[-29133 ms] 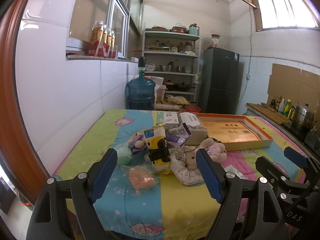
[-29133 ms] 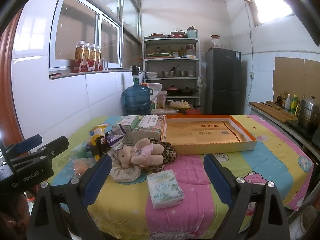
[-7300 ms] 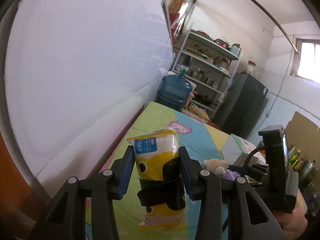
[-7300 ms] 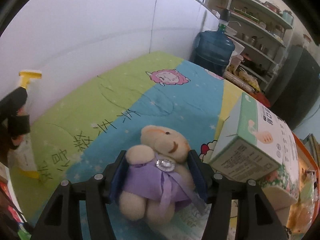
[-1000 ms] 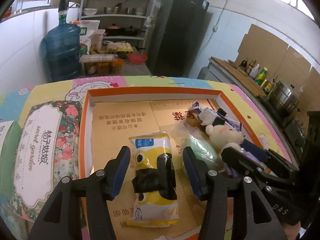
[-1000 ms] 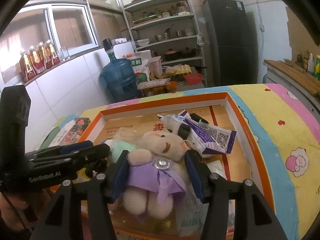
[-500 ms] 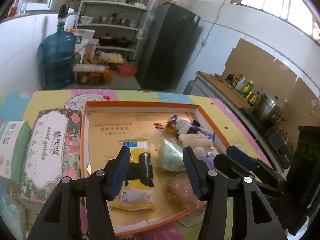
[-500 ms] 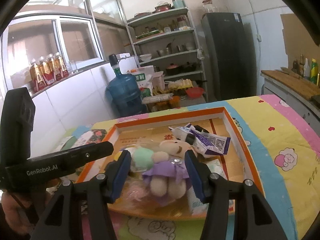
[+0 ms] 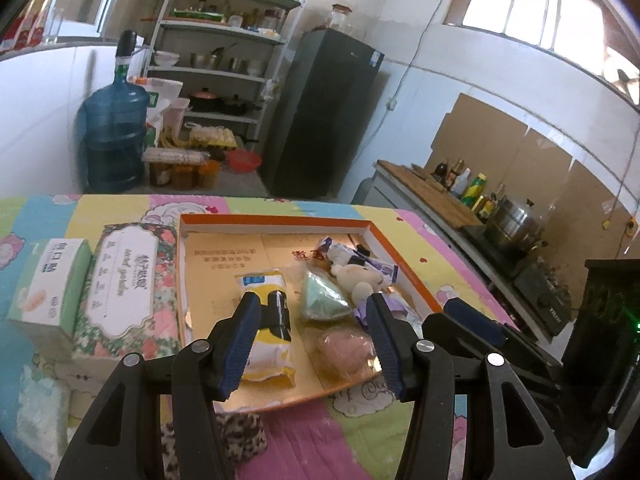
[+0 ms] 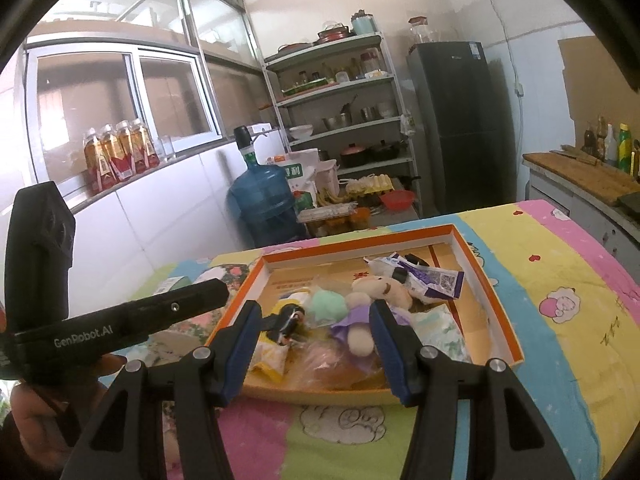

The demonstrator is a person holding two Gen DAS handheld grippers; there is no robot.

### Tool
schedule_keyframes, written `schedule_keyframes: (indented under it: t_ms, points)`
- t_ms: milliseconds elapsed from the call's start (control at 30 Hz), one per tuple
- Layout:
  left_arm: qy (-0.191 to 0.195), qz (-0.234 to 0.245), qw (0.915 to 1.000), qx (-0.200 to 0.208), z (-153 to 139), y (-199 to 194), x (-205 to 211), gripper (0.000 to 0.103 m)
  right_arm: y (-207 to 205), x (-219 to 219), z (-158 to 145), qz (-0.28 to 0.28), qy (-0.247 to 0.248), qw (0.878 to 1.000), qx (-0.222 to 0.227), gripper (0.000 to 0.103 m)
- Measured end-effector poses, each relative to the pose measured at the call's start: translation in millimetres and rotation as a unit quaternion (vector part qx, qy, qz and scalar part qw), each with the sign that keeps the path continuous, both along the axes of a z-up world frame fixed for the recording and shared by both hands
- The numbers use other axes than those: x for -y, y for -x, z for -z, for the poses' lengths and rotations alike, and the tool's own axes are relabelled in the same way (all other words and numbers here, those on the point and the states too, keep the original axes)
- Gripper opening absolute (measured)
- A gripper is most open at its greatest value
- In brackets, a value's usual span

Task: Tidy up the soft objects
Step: 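Pull both tools back from the box toward the remaining plush toys, then grasp the teddy bear in the pink dress with the right tool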

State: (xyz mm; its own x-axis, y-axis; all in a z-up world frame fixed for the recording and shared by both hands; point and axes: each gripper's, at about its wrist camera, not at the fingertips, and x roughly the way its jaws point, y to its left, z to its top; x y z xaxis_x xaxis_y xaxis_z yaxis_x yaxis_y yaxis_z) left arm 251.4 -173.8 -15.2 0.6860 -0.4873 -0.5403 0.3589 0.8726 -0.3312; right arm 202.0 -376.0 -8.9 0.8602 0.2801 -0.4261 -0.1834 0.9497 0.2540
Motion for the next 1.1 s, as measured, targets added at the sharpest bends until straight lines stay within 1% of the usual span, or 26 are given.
schedule_keyframes:
  t_ms: [300, 500, 767, 900, 1100]
  points:
    - [-0.002, -0.021, 0.9987, 0.046, -13.7, 43.4, -31.6, 0.056, 32.2, -19.2, -8.3, -0.002, 0.007, 1.000, 0.019, 0.056]
    - [-0.003, -0.055, 0.9956, 0.076, -20.1, 74.8, -67.5, 0.057, 52.7, -37.0, -14.7, -0.011, 0.008, 0.999, 0.031, 0.056]
    - [0.000, -0.083, 0.9927, 0.088, -16.9, 106.6, -106.3, 0.057, 72.9, -60.2, -13.0, -0.024, 0.004, 0.999, 0.033, 0.056]
    - [0.003, -0.097, 0.9913, 0.088, -9.2, 118.4, -125.5, 0.056, 80.7, -72.4, -9.0, -0.032, 0.005, 0.999, 0.029, 0.056]
    - [-0.005, -0.122, 0.9884, 0.091, 2.3, 133.8, -149.6, 0.056, 82.5, -89.2, 2.0, -0.047, 0.009, 0.999, 0.015, 0.056]
